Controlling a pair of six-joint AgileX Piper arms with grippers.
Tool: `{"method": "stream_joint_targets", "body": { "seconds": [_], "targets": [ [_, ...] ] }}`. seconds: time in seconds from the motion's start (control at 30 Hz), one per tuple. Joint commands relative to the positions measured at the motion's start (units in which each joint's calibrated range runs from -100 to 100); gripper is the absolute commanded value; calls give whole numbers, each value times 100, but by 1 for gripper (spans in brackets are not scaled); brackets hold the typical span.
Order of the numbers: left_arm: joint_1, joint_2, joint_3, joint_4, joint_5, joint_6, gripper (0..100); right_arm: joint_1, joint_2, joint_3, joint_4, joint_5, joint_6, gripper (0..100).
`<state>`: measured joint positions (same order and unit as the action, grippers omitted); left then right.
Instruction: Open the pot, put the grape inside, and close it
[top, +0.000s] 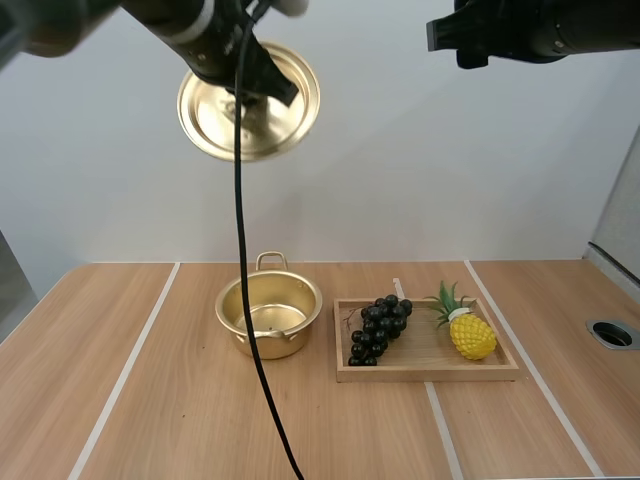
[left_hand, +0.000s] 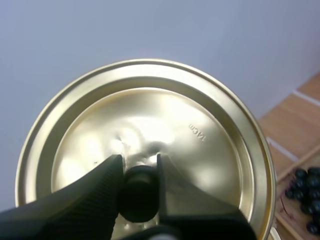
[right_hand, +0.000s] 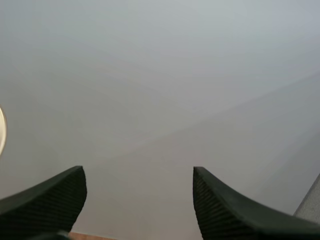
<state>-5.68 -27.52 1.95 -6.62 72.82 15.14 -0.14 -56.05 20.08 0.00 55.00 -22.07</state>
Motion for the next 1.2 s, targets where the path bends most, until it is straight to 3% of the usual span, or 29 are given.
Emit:
{"method": "stream_joint_targets", "body": {
  "seconds": [0.0, 0.27, 0.5, 0.83, 1.17],
  "targets": [
    [-15, -602, -62, -126, -1093, -333, 0, -26, -32, -37, -40, 16, -27, 100],
    [-15, -1724, -148, -125, -1786, -649, 0, -26, -32, -37, -40, 16, -27, 100],
    [2, -2293, -1111, -84, -2529, -1157, 0, -26, -32, -37, 58, 123, -27, 100],
    [2, -2364, -2764, 64, -3664, -1358, 0, -26, -32, -37, 464, 647, -27, 100],
    [2, -2364, -2965, 129, -4293, -1350, 0, -26, -32, -37, 701, 1157, -27, 100]
  ]
}}
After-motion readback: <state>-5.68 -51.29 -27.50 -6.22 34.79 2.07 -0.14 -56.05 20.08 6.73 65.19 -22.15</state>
